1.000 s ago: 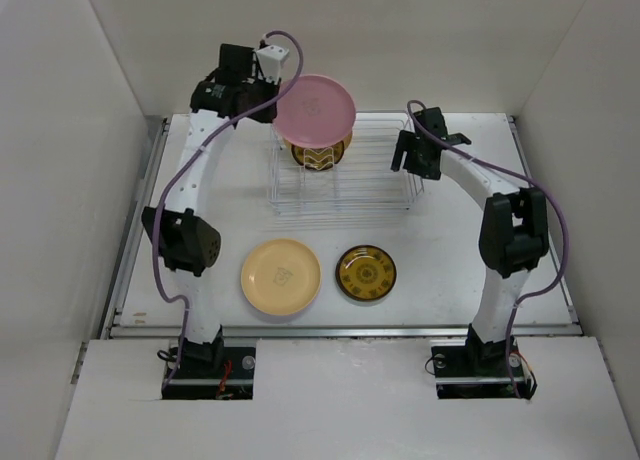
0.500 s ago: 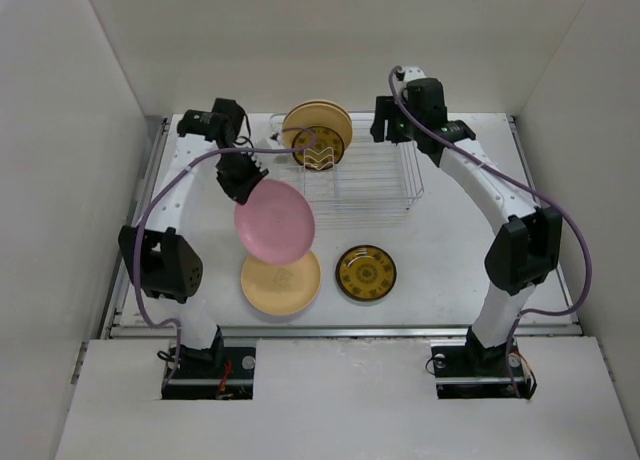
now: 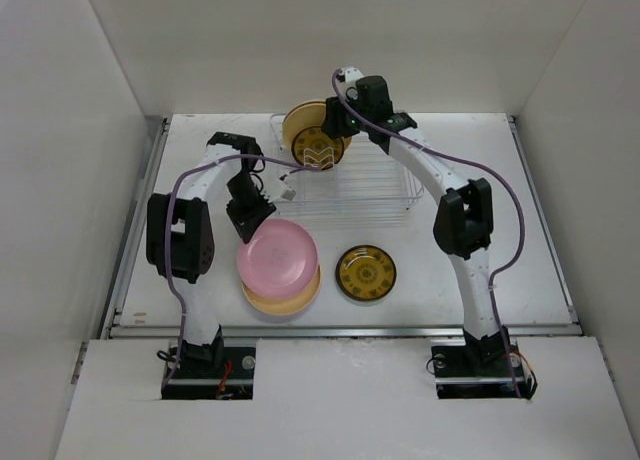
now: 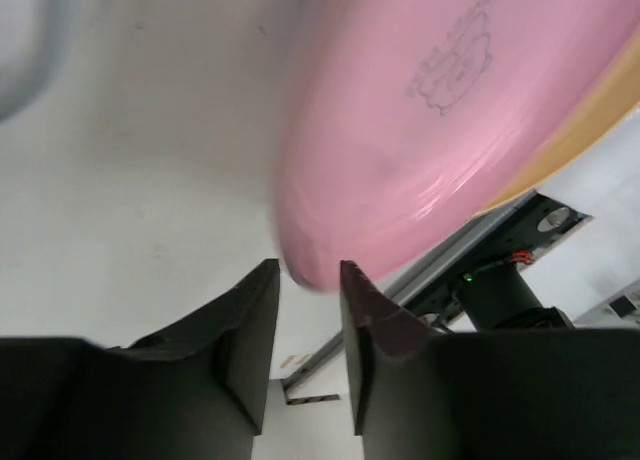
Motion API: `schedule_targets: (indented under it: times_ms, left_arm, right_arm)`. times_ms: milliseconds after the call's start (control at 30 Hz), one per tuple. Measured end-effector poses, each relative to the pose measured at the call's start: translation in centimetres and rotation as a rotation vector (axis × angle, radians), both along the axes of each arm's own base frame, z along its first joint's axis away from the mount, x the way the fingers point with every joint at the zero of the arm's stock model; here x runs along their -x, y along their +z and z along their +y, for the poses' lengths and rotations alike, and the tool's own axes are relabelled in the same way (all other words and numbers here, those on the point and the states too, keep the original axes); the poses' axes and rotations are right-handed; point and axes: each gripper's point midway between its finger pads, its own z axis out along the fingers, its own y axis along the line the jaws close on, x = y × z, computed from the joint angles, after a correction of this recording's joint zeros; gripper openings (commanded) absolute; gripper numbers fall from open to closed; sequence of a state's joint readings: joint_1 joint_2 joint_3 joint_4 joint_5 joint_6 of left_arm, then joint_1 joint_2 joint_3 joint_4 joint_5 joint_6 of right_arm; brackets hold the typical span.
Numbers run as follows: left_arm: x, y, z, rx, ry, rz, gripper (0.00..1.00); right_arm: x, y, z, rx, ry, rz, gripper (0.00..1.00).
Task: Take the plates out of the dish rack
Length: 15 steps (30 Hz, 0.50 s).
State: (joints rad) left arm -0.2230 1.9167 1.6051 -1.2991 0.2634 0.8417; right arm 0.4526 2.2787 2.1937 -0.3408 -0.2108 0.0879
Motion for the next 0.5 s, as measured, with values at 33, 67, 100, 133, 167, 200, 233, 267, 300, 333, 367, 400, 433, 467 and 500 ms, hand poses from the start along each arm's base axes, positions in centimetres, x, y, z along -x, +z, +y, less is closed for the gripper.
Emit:
schedule_targets:
  times_ms: [33, 67, 100, 133, 167, 200, 233, 267, 300, 333, 367, 400, 433, 467, 500]
  left_arm:
    - [0.4, -0.3, 0.0, -0.001, -0.004, 0.015, 0.32]
    - [0.7, -0.5, 0.0, -0.005, -0.008, 0.031, 0.37]
    - [1.0, -0.8, 0.0, -0.007, -0.011, 0.048, 0.51]
    - [1.1, -1.0, 0.0, -0.009, -0.015, 0.061, 0.55]
    - [1.1, -1.3, -0.1, -0.011, -0.015, 0.07, 0.55]
    - [1.1, -1.5, -0.1, -0.015, -0.014, 0.08, 0.55]
    - [1.1, -1.7, -0.1, -0.017, -0.013, 0.087, 0.55]
    - [0.9, -1.7, -0.2, -0.018, -0.008, 0.09, 0.51]
    - [0.4, -1.6, -0.3, -0.014, 0.002, 0.082, 0.51]
    - [-0.3, -1.2, -0.4, -0.003, 0.016, 0.067, 0.51]
    - [-1.5, -0.6, -0.6, 0.013, 0.036, 0.04, 0.5]
    - [-2.9, 0.2, -1.0, 0.043, 0.065, -0.001, 0.5]
    - [-4.5, 1.2, -1.5, 0.082, 0.092, -0.052, 0.51]
    - [-6.1, 2.5, -1.9, 0.123, 0.125, -0.106, 0.53]
    - [-7.6, 3.9, -2.3, 0.164, 0.155, -0.157, 0.56]
  right_arm:
    - [0.0, -0.8, 0.4, 0.008, 0.008, 0.009, 0.56]
    - [-0.1, -1.2, 0.5, 0.012, 0.011, 0.013, 0.57]
    - [-0.1, -1.6, 0.7, 0.015, 0.014, 0.019, 0.59]
    - [-0.1, -2.0, 0.7, 0.018, 0.015, 0.023, 0.59]
    - [-0.2, -2.2, 0.8, 0.02, 0.016, 0.024, 0.6]
    - [-0.3, -2.3, 0.8, 0.021, 0.016, 0.024, 0.6]
    - [-0.4, -2.4, 0.8, 0.022, 0.016, 0.022, 0.6]
    - [-0.6, -2.5, 0.9, 0.022, 0.014, 0.018, 0.62]
    - [-0.9, -2.6, 0.9, 0.022, 0.011, 0.013, 0.62]
    - [-1.1, -2.8, 0.9, 0.026, 0.001, 0.012, 0.64]
    - [-1.3, -3.1, 0.8, 0.032, -0.007, 0.012, 0.67]
    - [-1.4, -3.6, 0.7, 0.04, -0.019, 0.014, 0.67]
    - [-1.6, -4.1, 0.7, 0.049, -0.029, 0.017, 0.69]
    - [-1.7, -4.6, 0.6, 0.057, -0.038, 0.022, 0.69]
    - [-1.8, -5.0, 0.5, 0.067, -0.046, 0.024, 0.71]
